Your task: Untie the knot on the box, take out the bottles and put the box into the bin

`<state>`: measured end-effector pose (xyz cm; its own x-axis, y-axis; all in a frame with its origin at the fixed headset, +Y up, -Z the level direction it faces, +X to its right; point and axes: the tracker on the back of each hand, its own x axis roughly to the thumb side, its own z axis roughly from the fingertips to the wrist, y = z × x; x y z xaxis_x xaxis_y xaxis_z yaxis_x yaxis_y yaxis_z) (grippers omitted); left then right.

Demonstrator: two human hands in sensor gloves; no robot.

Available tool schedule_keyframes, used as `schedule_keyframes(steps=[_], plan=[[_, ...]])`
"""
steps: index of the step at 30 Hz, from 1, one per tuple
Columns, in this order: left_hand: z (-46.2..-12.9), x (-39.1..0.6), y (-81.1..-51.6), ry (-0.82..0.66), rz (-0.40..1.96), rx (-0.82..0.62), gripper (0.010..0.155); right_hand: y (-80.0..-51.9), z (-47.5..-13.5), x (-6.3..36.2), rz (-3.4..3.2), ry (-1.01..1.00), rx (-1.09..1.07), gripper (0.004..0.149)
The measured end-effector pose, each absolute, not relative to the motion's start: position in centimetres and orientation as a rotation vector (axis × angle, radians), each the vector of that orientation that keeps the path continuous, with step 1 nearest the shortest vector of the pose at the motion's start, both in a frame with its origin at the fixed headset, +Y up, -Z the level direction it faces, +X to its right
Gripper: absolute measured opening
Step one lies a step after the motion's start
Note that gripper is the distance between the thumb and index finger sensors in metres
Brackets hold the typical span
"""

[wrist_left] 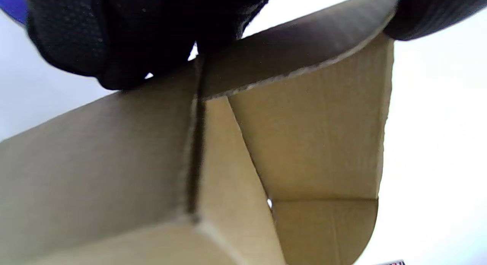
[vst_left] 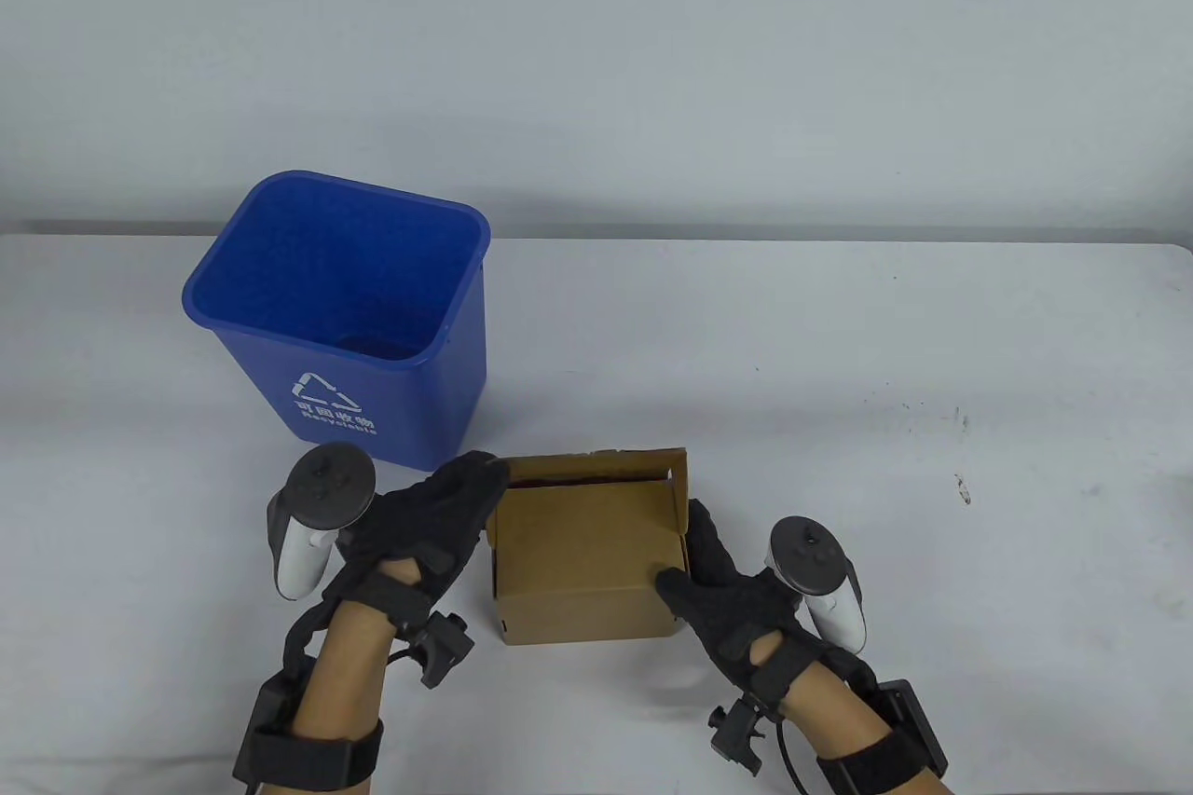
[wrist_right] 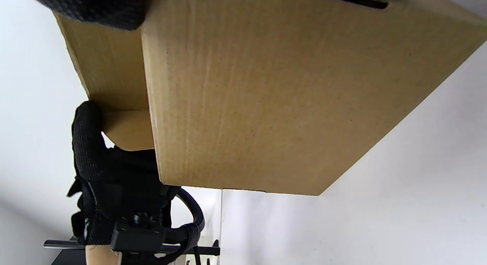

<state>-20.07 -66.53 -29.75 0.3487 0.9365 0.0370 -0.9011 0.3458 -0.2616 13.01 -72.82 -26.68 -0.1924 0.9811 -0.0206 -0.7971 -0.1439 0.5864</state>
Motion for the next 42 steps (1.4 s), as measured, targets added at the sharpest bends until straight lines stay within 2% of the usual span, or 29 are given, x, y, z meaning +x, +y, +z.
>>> schedule_keyframes(steps=[5,9,13,14,18,22,28,34,36,39,42], plan=[[-30.1,-20.0,-66.3,-0.145,1.22,-0.233,0.109,-72.9,-26.7,13.0,1.694,0.571,0.432,0.091],[-30.0,-20.1,-68.0,-0.239,1.419,-0.298,0.114,-72.9,-26.7,13.0,1.701,0.58,0.425,0.093],[-29.2,-20.7,-70.5,-0.442,1.559,-0.318,0.116,-73.0,-26.7,13.1,1.693,0.586,0.418,0.094],[-28.9,-21.0,-71.0,-0.45,1.579,-0.349,0.117,-73.0,-26.7,13.1,1.689,0.588,0.416,0.094],[-27.7,-21.6,-72.5,-0.39,1.422,-0.494,0.116,-73.2,-26.9,13.1,1.657,0.607,0.411,0.094],[-27.4,-19.8,-73.7,-0.365,1.282,-0.619,0.118,-73.3,-27.0,13.2,1.631,0.617,0.407,0.093],[-27.4,-18.7,-73.9,-0.409,1.285,-0.593,0.117,-73.6,-27.6,14.1,1.575,0.596,0.37,0.093],[-27.7,-18.5,-73.9,-0.434,1.238,-0.498,0.11,-73.7,-27.9,14.1,1.599,0.581,0.412,0.092],[-27.7,-18.5,-74.1,-0.441,1.276,-0.474,0.113,-73.6,-28.0,14.2,1.601,0.562,0.417,0.091],[-27.7,-18.7,-74.1,-0.417,1.386,-0.409,0.104,-73.5,-28.0,14.1,1.609,0.537,0.447,0.089],[-27.9,-19.1,-73.7,-0.429,1.379,-0.344,0.098,-73.2,-28.0,13.9,1.642,0.505,0.496,0.088]])
